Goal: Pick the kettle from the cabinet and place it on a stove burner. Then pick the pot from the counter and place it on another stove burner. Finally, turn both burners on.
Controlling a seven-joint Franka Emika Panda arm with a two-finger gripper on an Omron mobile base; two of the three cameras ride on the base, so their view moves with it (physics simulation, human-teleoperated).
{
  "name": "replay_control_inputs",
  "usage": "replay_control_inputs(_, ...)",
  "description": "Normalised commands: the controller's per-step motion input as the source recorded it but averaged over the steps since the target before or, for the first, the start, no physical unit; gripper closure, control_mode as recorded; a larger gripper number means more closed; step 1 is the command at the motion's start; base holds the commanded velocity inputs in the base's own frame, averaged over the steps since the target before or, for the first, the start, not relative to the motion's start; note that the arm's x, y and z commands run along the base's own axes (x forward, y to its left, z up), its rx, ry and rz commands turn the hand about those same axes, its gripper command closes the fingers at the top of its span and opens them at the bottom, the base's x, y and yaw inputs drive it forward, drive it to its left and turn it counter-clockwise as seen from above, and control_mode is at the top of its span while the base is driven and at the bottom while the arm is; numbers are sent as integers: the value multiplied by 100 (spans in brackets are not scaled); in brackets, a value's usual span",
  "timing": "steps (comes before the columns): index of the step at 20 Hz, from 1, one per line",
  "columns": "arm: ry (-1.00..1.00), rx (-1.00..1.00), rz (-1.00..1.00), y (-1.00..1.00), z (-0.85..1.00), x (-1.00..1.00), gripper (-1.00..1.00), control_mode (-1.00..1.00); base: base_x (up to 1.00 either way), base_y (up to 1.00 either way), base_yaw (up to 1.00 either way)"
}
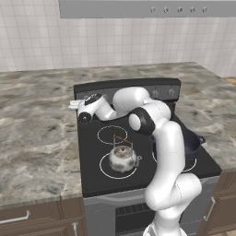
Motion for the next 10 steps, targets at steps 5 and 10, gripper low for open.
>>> replay_control_inputs(5,0,0,1,-4,-3,6,-100,-100,0,0,0)
replay_control_inputs(10,0,0,2,0,-3,9,100,-100,0,0,0)
